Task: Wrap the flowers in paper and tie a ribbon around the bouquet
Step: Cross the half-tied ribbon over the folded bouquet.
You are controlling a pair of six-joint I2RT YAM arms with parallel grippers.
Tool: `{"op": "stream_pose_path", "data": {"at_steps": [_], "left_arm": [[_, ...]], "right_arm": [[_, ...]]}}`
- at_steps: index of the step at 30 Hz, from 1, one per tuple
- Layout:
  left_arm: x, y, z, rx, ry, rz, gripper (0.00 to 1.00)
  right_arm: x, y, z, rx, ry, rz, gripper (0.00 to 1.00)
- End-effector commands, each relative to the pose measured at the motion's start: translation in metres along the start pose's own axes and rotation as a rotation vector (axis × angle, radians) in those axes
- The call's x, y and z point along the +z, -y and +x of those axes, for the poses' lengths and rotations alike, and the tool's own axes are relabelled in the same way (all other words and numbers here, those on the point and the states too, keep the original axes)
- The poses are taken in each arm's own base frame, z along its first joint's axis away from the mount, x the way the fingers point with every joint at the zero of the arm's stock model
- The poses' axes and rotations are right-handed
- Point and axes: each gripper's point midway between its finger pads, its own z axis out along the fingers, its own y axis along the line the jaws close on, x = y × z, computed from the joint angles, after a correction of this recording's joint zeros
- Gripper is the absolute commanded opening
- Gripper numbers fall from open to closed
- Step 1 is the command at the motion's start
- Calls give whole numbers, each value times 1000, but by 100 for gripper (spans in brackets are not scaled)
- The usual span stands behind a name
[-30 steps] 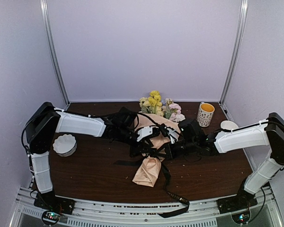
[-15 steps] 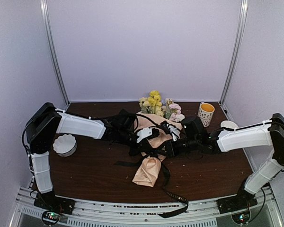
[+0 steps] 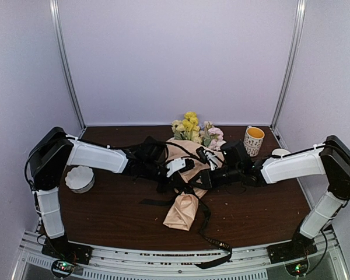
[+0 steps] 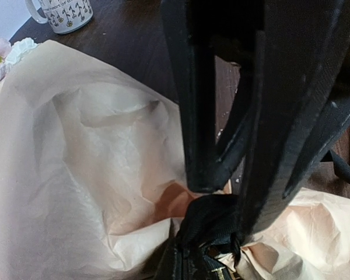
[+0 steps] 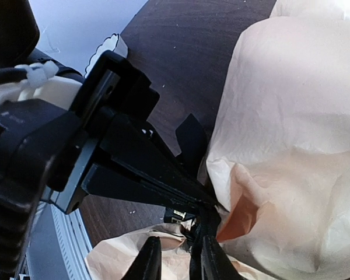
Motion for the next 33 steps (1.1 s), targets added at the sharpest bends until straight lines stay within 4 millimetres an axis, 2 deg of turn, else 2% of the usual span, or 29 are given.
{"op": "stream_pose_path", "data": {"at_steps": [1, 5, 14, 18, 24, 29, 33], "left_arm": [[-9, -6, -19, 6, 57, -36, 0], [-10, -7, -18, 0, 54, -40, 0], [-10, -7, -20, -4, 64, -40, 0], [-11, -7, -21, -4, 65, -41, 0], [-11, -6, -20, -6, 65, -37, 0], [-10, -4, -18, -8, 61, -31, 2], [-10, -5, -20, -6, 64, -32, 13]], "right_arm": [[9, -4, 1, 14, 6, -43, 24], [16, -1, 4, 30, -6, -42, 23], [15, 7, 11, 39, -10, -8, 25], [13, 10, 7, 34, 2, 14, 26], [12, 11, 5, 40, 8, 28, 4], [7, 7, 3, 44, 19, 17, 2], [4, 4, 0, 45, 33, 11, 1]]}}
